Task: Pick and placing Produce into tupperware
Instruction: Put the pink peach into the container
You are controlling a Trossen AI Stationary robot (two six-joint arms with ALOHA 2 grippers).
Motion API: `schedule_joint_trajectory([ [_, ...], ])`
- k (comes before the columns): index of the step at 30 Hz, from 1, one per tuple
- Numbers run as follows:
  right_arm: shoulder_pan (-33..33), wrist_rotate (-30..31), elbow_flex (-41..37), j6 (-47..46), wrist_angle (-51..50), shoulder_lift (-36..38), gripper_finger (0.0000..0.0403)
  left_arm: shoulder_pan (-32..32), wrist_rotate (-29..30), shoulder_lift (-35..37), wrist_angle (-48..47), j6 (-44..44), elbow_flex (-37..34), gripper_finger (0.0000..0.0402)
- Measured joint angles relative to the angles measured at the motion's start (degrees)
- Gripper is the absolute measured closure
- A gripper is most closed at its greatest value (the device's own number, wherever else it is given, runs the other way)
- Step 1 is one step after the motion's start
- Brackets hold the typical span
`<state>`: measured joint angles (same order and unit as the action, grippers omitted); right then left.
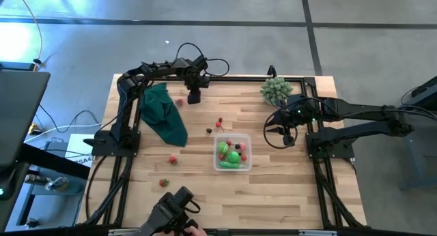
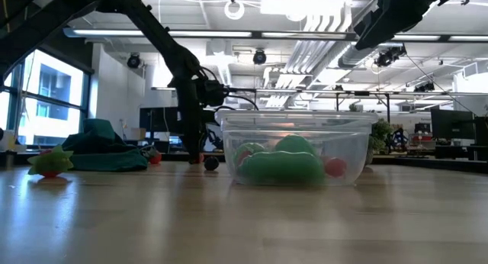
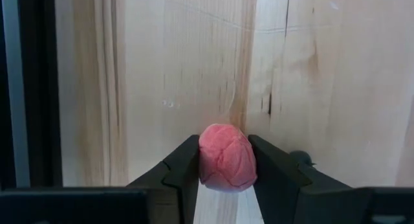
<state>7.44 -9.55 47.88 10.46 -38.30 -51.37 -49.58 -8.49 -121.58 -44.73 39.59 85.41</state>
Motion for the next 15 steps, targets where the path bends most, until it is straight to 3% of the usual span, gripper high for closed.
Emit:
schedule_joint_trajectory([
  [15,0.01,-0.02,0.0,0.0,-0.02,0.0,0.0313,0.04,-0.93,-0.24,-0.83,-0.87,0.81,0.0295],
])
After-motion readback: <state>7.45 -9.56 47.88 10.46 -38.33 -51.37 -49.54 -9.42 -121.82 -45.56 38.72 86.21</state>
